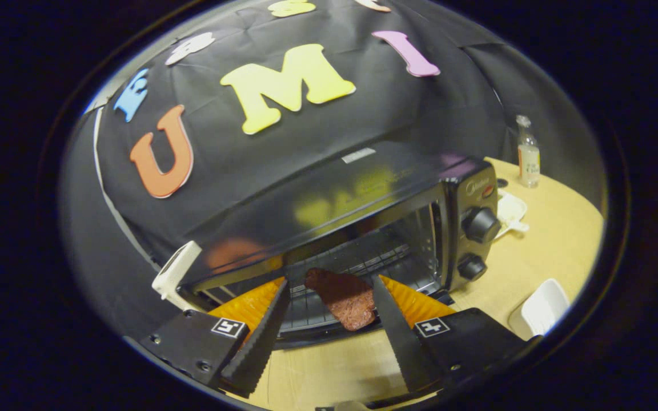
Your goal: Open the toaster oven, put the food inside, and close the toaster oven door.
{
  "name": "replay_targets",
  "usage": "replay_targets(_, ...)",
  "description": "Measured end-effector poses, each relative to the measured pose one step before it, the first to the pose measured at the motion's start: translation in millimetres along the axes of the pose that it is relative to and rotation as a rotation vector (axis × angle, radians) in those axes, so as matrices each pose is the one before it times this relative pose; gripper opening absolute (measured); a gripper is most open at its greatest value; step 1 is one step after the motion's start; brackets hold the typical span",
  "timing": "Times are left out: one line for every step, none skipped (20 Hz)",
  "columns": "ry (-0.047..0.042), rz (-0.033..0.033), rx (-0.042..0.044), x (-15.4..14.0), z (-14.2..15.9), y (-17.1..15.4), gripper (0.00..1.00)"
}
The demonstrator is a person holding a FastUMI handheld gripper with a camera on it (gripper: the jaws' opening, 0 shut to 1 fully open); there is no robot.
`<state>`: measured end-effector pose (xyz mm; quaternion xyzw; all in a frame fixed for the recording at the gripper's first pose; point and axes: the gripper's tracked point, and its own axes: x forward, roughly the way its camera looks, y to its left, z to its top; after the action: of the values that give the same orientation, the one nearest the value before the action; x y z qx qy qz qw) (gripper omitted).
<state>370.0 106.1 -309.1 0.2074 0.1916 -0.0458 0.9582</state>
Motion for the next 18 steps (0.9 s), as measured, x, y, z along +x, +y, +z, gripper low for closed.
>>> replay_targets(-0.00718,0.01255,-0.04154,-18.95,4.81,2.21,0.93)
replay_targets(-0.01496,0.00752,-0.03921,-22.62,6.15,1.78,0.93)
replay_targets(-0.01845,0.00308,-0.02175,-22.17,7.70,0.85,0.93)
replay_targets(-0.01533,0.00180,-0.01589,-21.70,6.98,0.51,0.93)
replay_targets(-0.01336,0.00031,-0.01331,-22.77,7.45,-0.12,0.93)
replay_targets(-0.00840,0.00354,-0.01600,-22.74,6.20,0.46,0.96)
replay_targets(-0.01359,0.00012,-0.02745,-21.76,6.98,-1.12,0.96)
replay_targets(-0.01232,-0.00591,-0.02744,-20.87,6.48,-1.85,0.97)
replay_targets(-0.00926,-0.00454,-0.02544,-19.18,3.09,-2.92,0.97)
replay_targets(-0.00002,-0.00728,-0.02599,-17.67,-1.71,-3.56,0.97)
replay_targets(0.00608,-0.00126,-0.02463,-16.11,-1.39,-2.58,0.97)
replay_targets(0.00090,0.00748,-0.01176,-14.14,-4.36,-0.41,0.97)
replay_targets(0.00703,0.01553,-0.00220,-12.97,-3.81,1.76,0.98)
replay_targets(0.01442,0.00509,-0.00928,-11.17,-8.17,-0.66,0.98)
replay_targets(0.01494,0.00170,-0.01870,-10.11,-8.24,-2.14,0.98)
replay_targets(0.00887,0.00269,-0.01970,-9.57,-4.54,-1.89,0.98)
replay_targets(0.01219,-0.00318,-0.02260,-6.11,-7.54,-1.14,0.98)
replay_targets(0.01410,-0.00451,-0.02075,-3.93,-11.82,-1.00,0.98)
